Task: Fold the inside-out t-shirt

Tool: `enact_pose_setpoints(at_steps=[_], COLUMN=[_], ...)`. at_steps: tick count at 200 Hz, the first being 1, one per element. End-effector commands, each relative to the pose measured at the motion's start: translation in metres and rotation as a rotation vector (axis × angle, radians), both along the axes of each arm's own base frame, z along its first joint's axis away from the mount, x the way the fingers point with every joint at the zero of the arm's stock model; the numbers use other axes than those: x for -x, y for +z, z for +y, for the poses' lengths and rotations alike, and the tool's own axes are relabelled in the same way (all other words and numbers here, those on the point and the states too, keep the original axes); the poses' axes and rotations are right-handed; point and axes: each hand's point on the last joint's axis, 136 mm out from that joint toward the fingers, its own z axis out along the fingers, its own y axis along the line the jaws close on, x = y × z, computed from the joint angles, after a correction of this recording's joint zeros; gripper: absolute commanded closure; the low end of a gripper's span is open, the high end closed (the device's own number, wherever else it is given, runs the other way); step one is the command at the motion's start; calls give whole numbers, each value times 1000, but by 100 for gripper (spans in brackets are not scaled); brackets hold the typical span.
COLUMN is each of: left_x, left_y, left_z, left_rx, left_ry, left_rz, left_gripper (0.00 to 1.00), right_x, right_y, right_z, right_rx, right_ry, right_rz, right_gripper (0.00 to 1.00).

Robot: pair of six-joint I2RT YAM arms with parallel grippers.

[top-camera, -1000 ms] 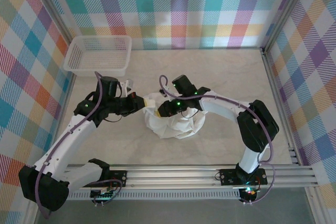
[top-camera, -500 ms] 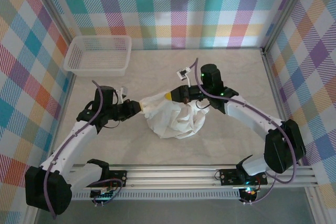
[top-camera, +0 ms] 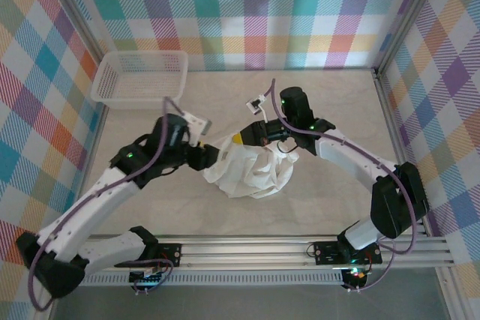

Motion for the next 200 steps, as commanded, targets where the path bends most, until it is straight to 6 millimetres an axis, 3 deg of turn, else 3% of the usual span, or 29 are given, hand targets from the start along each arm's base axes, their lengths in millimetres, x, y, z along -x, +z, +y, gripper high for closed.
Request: enact_pose_setpoints(at_steps=[1, 24, 31, 38, 52, 59, 72, 92, 104, 113, 127, 139, 172, 187, 200], left_x=[-12, -26, -29, -31, -35, -35, -30, -3, 2, 5, 3, -2, -19, -26, -31], left_y=[-10, -8, -10, -11, -10, -6, 8, 48, 73, 87, 97, 97, 79, 74, 74], left_z=[-15, -32, -35, -37, -33, -30, -26, -38, -44, -48, -52, -52, -53, -55, -57], left_rx=[-109, -59, -47, -34, 9, 55, 200, 546, 710, 791, 867, 881, 873, 879, 888], left_ry=[-93, -102, -103, -94, -58, -40, -28, -154, -201, -222, -216, -191, -114, -84, -74], left_rz=[-63, -48, -36, -25, 4, 24, 85, 241, 280, 298, 339, 348, 377, 402, 413], left_gripper=[29, 28, 32, 42, 84, 100, 100, 100, 100, 100, 100, 100, 100, 100, 100], right_x=[7, 8, 8, 7, 0, -8, -30, -63, -70, -71, -72, -71, -63, -40, -13], right_y=[17, 17, 16, 15, 7, -3, -28, -76, -100, -106, -93, -72, -25, -4, 14], right_z=[6, 4, 3, 2, -2, -6, -22, -52, -54, -49, -36, -32, -67, -75, -65], right_rx=[-40, -27, -17, -9, 43, 100, 219, 380, 449, 451, 386, 325, 291, 251, 190], right_ry=[58, 49, 38, 28, -28, -82, -198, -342, -317, -290, -248, -259, -505, -569, -547], right_rz=[-31, -26, -28, -35, -48, -48, -27, 31, 8, 29, 62, 35, -157, -303, -476], right_gripper=[100, 100, 100, 100, 100, 100, 100, 100, 95, 88, 68, 59, 51, 50, 50])
